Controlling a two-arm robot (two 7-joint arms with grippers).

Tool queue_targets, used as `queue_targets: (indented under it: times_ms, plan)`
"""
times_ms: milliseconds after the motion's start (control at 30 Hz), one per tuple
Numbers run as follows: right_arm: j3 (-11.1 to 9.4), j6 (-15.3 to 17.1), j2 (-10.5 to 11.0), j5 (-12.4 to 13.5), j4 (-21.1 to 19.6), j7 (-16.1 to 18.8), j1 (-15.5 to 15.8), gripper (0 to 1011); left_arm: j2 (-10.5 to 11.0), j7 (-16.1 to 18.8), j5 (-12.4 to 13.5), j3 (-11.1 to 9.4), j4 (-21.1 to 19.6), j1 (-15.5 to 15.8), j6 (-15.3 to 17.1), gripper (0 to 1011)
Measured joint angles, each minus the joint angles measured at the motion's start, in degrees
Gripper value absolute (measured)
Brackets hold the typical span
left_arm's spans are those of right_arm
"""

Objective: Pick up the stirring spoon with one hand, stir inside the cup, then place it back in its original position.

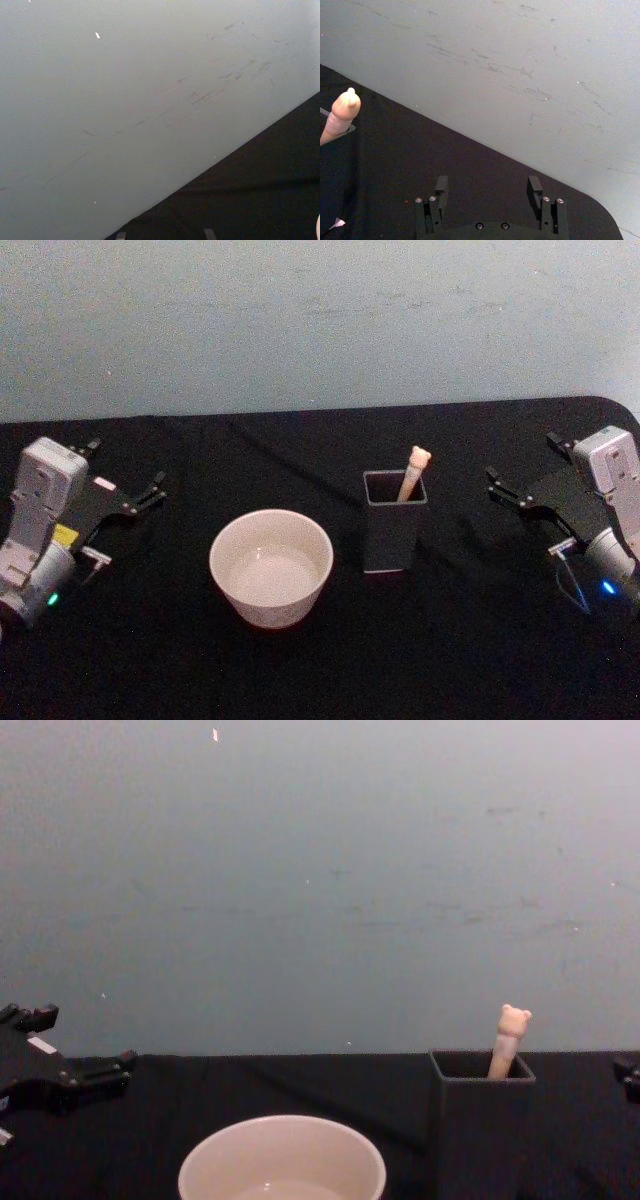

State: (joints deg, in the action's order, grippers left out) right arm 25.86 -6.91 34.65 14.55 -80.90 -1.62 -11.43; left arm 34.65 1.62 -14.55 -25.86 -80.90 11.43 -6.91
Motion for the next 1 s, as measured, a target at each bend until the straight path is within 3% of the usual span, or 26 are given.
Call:
queue_targets:
  times_ms: [1000]
  plan:
    - [0.00,0.00,0.00,0.00,0.00,0.00,0.00,1002,0.00,0.00,0.00,0.00,0.00,0.00,0.00,1001]
